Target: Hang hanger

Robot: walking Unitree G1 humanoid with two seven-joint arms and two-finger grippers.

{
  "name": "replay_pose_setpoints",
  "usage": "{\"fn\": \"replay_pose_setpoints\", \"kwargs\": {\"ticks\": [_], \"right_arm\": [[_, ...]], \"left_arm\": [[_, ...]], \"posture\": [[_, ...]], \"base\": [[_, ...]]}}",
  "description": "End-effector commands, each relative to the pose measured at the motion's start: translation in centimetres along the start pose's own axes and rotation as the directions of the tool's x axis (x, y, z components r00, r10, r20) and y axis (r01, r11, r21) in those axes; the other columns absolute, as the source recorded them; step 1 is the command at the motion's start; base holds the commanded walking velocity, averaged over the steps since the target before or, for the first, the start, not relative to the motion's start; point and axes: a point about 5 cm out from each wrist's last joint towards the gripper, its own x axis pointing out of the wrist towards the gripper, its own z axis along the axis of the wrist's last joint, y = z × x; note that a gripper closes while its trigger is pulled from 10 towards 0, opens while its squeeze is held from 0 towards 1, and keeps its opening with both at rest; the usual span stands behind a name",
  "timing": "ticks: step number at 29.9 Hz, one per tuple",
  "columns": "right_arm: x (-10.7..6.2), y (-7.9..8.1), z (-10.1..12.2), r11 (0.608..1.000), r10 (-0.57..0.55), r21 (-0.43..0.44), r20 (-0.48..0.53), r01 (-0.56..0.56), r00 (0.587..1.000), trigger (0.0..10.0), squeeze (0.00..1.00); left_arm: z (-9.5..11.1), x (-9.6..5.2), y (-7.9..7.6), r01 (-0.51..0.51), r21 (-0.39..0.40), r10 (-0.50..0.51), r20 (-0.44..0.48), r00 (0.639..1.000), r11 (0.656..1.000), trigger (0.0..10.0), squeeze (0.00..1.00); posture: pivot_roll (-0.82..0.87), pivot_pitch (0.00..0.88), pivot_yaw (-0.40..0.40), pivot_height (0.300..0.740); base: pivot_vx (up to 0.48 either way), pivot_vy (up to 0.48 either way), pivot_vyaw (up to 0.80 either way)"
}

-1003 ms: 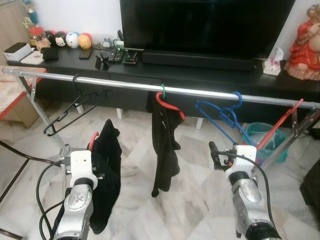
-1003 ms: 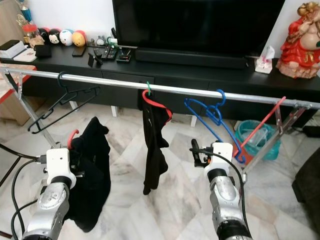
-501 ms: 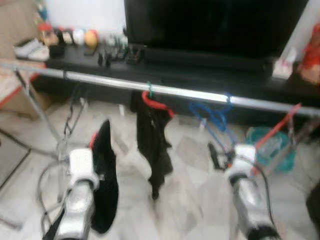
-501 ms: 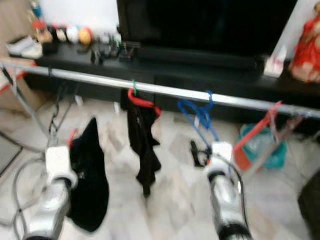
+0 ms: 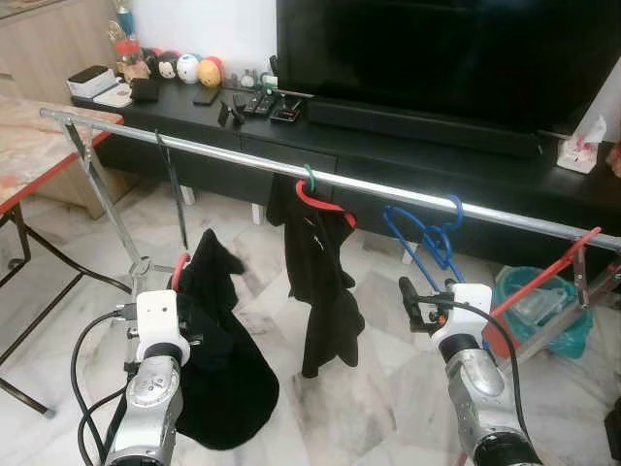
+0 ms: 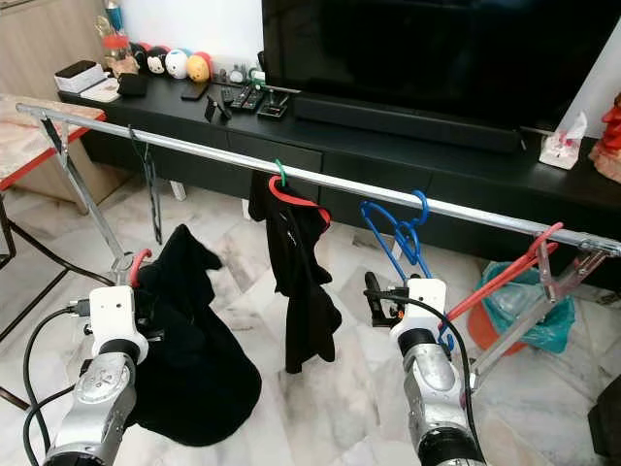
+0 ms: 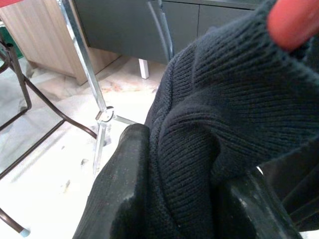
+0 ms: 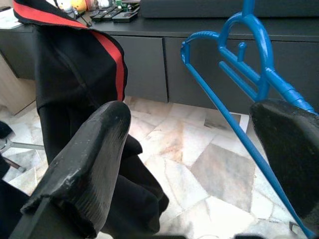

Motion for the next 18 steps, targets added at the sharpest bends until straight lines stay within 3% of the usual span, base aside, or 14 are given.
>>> {"fn": "replay_pose_setpoints", "kwargs": {"ticks": [1,5,18], "right_arm": [[0.13,-0.14,0.31,1.0,0.005,-0.013,0.005,-0.005,1.0,10.0,0.0],[0.12,-0.16,0.28,1.0,0.002,-0.006,0.005,-0.002,1.0,10.0,0.0],[0.17,-0.18,0.25,1.0,0.003,0.007,0.002,-0.003,1.0,10.0,0.0]], "left_arm": [[1.03,0.33,0.17,-0.011,0.008,0.011,0.054,0.999,1.0,10.0,0.0],[1.09,0.36,0.2,-0.019,0.008,0.018,0.057,0.998,1.0,10.0,0.0],[1.43,0.36,0.12,-0.017,0.001,0.017,0.079,0.997,1.0,10.0,0.0]], "posture": [[-0.06,0.009,-0.037,0.74],[-0.06,0.006,-0.037,0.74],[-0.06,0.0,-0.036,0.74]], "base": [[0.0,0.0,0.41],[0.247,0.0,0.74],[0.247,0.0,0.0]]}}
